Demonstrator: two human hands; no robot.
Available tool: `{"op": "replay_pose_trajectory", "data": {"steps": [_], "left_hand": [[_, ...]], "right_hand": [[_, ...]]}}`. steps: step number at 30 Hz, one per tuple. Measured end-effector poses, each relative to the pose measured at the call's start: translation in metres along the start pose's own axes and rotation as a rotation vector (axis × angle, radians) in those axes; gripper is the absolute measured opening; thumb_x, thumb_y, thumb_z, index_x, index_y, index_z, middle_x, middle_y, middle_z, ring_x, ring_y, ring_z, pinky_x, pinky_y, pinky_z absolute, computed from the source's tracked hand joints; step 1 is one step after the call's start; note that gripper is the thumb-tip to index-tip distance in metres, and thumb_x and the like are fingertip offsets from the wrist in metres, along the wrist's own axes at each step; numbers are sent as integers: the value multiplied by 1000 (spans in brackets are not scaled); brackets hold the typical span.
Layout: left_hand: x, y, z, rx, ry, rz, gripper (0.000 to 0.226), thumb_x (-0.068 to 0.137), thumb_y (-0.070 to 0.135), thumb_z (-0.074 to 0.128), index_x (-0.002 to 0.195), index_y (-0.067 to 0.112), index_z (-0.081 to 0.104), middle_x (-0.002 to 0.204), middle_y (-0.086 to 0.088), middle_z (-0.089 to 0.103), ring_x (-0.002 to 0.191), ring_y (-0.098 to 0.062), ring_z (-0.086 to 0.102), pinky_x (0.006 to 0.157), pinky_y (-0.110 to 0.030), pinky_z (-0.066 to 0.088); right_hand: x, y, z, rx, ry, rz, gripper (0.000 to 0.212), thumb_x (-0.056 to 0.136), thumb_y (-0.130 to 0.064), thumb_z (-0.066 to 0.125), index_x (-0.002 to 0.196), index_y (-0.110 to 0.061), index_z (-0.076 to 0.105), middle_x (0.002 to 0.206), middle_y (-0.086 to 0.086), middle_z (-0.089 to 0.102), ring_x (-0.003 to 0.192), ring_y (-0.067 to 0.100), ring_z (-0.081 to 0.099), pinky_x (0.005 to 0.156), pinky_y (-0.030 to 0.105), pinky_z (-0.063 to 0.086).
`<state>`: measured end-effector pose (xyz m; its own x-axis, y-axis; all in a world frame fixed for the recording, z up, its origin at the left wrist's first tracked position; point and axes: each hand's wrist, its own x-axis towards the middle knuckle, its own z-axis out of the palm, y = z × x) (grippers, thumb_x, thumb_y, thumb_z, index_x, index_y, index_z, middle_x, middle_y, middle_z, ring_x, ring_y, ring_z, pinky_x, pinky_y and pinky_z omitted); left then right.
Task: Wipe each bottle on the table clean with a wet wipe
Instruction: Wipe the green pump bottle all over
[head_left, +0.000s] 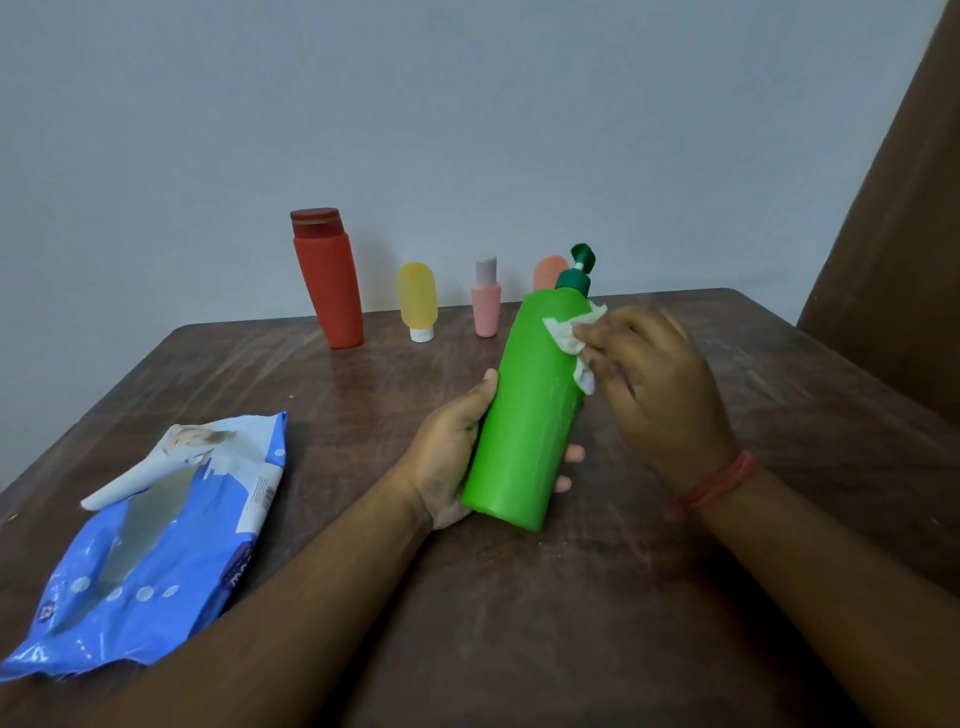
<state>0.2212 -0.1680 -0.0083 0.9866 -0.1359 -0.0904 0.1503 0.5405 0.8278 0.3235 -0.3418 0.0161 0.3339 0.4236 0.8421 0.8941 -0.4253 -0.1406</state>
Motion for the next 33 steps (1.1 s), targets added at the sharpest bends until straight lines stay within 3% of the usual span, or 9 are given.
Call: {"op": "replay_pose_trajectory", "data": {"steps": [4,10,15,19,23,27,33], "left_hand": [[-1,3,-3,-46,3,28,62,104,53,27,126,8,64,114,-24,69,86,-39,70,66,-43,60],[-2,4,-4,-97,-69,9,61,96,52,34,111,12,77,112,-21,71,83,-41,72,61,-41,61],[-3,5,-6,-143,-92,26,63,99,52,32,118,9,73,111,-22,70,79,-40,72,59,-38,59],[-3,4,-8,-90,-187,-16,66,101,54,29,134,7,62,133,-20,60,84,-39,71,66,-40,60],[-5,6,-8,-82,-157,-11,65,100,54,29,115,10,74,109,-20,71,75,-37,72,59,-37,59],[-3,5,-10,-36,-262,-57,67,103,54,24,138,8,58,136,-17,60,85,-36,71,68,-40,59],[-3,3,-13,2,-245,-55,67,101,54,26,134,8,62,132,-19,62,84,-36,71,67,-41,60]], "right_hand": [[-9,-16,4,50,-101,-175,16,94,-7,62,105,-4,74,99,9,65,93,27,60,85,33,46],[-9,-13,4,108,32,27,13,94,-10,61,102,-4,69,101,10,59,95,27,58,83,36,46],[-7,-16,1,12,-2,-184,14,94,-8,60,102,-2,70,100,13,64,92,31,58,87,34,40],[-5,-9,-1,58,115,18,14,94,-4,58,105,-2,67,104,13,61,99,32,57,91,29,40],[-11,-19,1,-36,64,-156,16,91,0,62,103,-1,71,103,14,65,95,32,58,95,25,35],[5,-5,-2,-14,176,39,20,93,2,55,108,-1,69,112,16,63,106,31,58,100,23,36],[-7,-20,7,245,202,296,30,98,-3,53,126,-4,64,118,2,58,106,4,55,96,10,41]]}}
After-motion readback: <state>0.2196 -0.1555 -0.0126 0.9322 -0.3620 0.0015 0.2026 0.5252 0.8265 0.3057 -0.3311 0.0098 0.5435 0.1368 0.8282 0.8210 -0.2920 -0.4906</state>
